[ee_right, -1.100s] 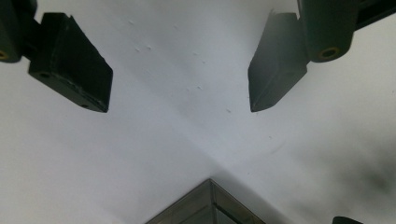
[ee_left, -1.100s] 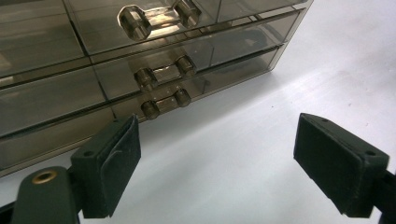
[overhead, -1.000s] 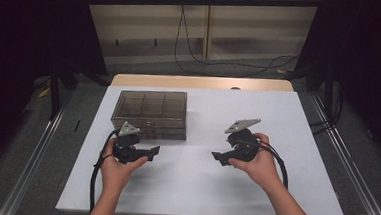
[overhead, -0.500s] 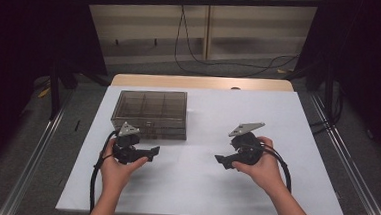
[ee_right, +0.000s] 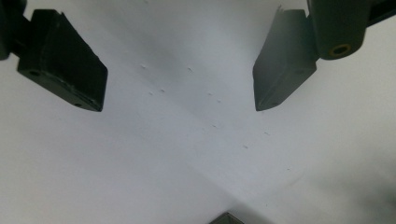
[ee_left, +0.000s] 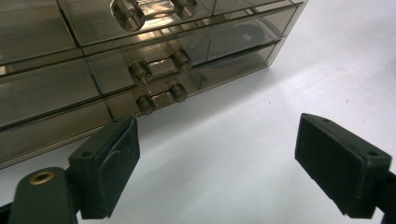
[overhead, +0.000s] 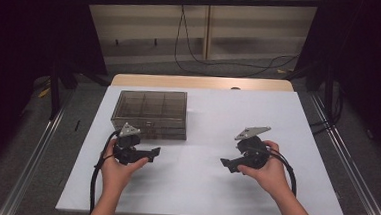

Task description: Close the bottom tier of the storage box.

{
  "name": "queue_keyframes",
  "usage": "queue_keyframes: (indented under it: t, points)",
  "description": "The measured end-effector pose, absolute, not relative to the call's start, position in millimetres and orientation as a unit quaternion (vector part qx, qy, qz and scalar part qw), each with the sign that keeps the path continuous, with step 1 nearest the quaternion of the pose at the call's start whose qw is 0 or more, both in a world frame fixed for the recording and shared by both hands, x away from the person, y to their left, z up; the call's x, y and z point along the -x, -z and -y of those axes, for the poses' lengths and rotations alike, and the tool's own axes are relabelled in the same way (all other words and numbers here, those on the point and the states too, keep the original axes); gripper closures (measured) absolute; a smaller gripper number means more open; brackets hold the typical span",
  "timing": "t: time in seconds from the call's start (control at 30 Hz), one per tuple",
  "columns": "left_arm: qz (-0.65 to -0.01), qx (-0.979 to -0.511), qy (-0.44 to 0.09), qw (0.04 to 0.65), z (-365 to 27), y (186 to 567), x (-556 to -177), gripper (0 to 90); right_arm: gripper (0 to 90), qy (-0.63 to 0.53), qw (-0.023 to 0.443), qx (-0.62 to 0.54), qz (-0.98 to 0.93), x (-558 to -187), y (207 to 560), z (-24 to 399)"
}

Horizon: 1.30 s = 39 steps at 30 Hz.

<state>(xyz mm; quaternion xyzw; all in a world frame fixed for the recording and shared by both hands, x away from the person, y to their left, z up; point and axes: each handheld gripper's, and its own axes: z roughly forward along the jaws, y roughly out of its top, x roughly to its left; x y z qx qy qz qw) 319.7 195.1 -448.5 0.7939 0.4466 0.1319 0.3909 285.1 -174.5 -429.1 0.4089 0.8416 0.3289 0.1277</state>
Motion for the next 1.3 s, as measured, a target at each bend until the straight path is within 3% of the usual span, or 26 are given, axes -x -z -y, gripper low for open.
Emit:
queue_keyframes:
  t: [1.3]
  points:
    - [-0.439,-0.803,-0.126,0.382,-190,452,-319,14.5,13.3,-0.328,0.136,-0.422,-0.834,-260,448,200]
